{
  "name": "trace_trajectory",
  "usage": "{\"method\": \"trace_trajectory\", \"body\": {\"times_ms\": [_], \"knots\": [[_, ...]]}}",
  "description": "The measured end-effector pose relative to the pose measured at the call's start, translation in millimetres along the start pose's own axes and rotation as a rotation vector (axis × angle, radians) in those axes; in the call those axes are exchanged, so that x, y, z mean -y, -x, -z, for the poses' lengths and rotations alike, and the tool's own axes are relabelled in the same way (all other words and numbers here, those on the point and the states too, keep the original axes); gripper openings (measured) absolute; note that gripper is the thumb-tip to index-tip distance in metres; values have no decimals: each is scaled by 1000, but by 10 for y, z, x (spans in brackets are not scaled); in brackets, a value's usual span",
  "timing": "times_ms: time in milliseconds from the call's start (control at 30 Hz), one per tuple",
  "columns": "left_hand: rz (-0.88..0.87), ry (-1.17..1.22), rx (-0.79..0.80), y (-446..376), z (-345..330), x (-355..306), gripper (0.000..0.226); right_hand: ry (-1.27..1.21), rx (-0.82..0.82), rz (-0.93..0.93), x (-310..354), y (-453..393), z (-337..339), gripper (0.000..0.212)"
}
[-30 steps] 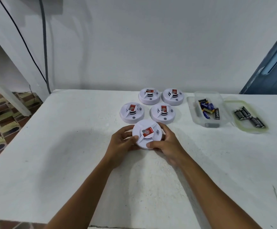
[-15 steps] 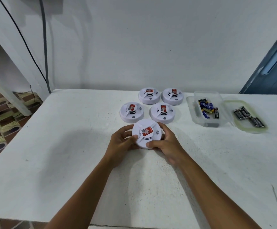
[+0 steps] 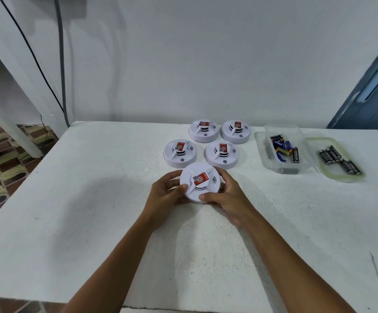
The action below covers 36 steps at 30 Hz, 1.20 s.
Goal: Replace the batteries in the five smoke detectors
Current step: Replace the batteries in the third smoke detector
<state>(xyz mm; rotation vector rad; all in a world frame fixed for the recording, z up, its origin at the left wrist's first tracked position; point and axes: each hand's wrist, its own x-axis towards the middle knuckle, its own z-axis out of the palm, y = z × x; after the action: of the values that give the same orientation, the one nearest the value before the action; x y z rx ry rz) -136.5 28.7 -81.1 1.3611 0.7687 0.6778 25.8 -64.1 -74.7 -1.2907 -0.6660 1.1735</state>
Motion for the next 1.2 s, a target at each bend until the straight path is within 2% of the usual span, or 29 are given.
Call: {"method": "trace_trajectory", "body": {"times_ms": [133, 233, 800, 1200], "knots": [[-8, 9, 0, 0, 1, 7, 37, -297, 87, -54, 11, -13, 110, 40], [-16, 15, 0, 1, 5, 17, 37, -443, 101, -114, -18, -37, 210, 39], [-39, 1, -7, 19, -10, 4, 35, -457, 77, -126, -25, -34, 206, 40], [-43, 14, -2, 28, -4, 9, 41, -458, 82, -118, -14, -15, 195, 41]]}}
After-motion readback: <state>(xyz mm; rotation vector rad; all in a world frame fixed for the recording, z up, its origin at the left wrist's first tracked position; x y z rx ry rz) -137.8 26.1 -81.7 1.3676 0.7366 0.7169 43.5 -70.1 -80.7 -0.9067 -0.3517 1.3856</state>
